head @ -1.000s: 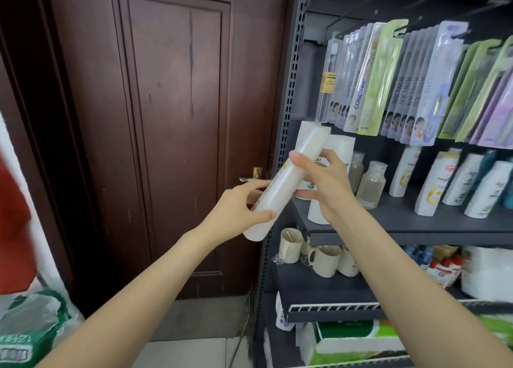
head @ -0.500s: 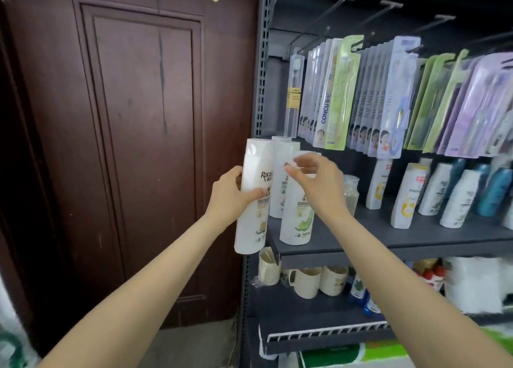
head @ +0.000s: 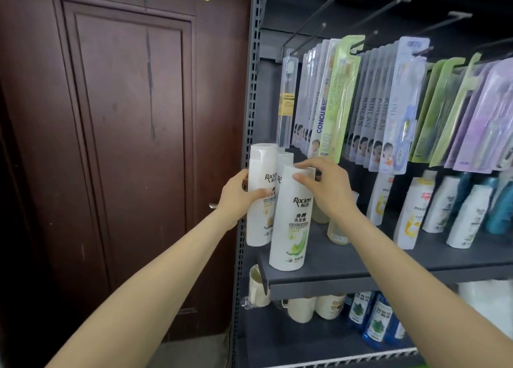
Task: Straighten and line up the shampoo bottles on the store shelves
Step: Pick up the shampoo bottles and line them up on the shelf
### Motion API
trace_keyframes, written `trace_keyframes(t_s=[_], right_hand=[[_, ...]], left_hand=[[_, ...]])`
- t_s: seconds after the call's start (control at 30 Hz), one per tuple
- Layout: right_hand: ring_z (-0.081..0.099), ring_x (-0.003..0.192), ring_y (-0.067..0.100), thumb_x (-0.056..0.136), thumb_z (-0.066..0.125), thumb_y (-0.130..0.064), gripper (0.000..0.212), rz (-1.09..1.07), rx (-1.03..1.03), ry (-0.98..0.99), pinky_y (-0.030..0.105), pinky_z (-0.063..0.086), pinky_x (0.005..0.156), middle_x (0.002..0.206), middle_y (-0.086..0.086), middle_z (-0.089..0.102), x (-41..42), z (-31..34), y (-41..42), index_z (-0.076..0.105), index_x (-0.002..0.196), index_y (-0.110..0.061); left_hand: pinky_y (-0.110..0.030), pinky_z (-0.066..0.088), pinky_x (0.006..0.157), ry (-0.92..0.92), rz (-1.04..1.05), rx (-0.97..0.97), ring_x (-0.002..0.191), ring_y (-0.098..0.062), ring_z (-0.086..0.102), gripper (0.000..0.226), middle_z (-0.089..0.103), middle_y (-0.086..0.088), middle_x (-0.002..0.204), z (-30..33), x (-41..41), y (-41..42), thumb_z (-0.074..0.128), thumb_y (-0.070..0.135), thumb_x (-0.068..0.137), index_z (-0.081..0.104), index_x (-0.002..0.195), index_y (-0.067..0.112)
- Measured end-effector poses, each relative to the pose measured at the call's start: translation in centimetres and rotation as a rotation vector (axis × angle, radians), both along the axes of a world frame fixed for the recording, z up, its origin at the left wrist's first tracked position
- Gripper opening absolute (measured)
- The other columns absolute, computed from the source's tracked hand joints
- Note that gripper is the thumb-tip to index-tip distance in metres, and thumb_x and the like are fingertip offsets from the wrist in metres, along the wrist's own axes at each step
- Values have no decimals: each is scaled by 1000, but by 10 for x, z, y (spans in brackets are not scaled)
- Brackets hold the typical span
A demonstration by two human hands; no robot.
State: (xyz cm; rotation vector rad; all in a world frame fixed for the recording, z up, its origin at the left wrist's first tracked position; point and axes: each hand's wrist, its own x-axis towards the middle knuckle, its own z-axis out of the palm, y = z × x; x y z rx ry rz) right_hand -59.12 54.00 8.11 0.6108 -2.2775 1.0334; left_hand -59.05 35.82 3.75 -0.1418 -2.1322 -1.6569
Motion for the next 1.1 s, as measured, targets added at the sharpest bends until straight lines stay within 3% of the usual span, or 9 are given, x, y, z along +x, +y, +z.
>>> trace_keyframes(t_s=[0.1,0.17,0.4,0.63,0.77,0.93,1.0,1.1], right_hand=[[53,113,19,86,67,-22,25,-8,110,45,29,37,96,117,3,63,-4,5,2,68,109,-12],[54,111,19,85,68,-21,24,-2,140,45,32,40,96,116,3,64,-4,9,3,69,107,-12],[55,108,19,84,69,-20,24,1,106,46,34,43,93,112,3,64,-6,7,2,69,106,-12],[57,105,18,83,70,-20,23,20,71,73,38,45,94,110,2,65,-10,3,1,69,105,-13],[57,105,15,83,70,-18,22,33,53,59,35,45,95,110,0,64,-9,3,2,70,105,-13],[56,104,15,83,69,-16,23,41,51,52,35,45,96,108,0,63,-6,3,2,70,107,-17],[56,105,17,83,69,-16,24,38,50,46,38,45,96,108,1,62,-6,3,2,70,107,-16],[56,105,19,83,70,-17,23,39,43,43,41,46,95,107,2,63,-6,3,1,71,106,-17]], left_hand=[[-34,52,80,-30,-25,2,96,-16,62,43,64,1,107,-1,-15,1,75,15,75,57,114,18],[-37,53,81,-49,-48,-20,97,-15,61,44,65,2,106,-4,-23,2,76,16,75,58,115,19],[-31,53,75,-68,-111,-50,94,-10,60,41,64,9,99,-18,-35,7,74,14,77,57,114,21],[-36,54,78,-80,-142,-11,100,-13,59,41,64,8,103,-21,-43,5,73,13,78,55,115,21],[-44,52,88,-66,-118,-42,108,-15,56,42,63,4,111,-27,-49,9,73,16,78,56,114,26],[-33,49,85,13,-98,-126,100,-12,58,45,62,9,104,-22,-44,7,74,22,78,53,118,24],[-32,49,82,41,-65,-150,96,-14,60,52,62,5,105,-14,-43,4,74,26,78,48,122,30],[-42,54,80,23,-62,-157,92,-19,63,63,64,-4,104,-3,-43,3,72,21,79,39,127,45]])
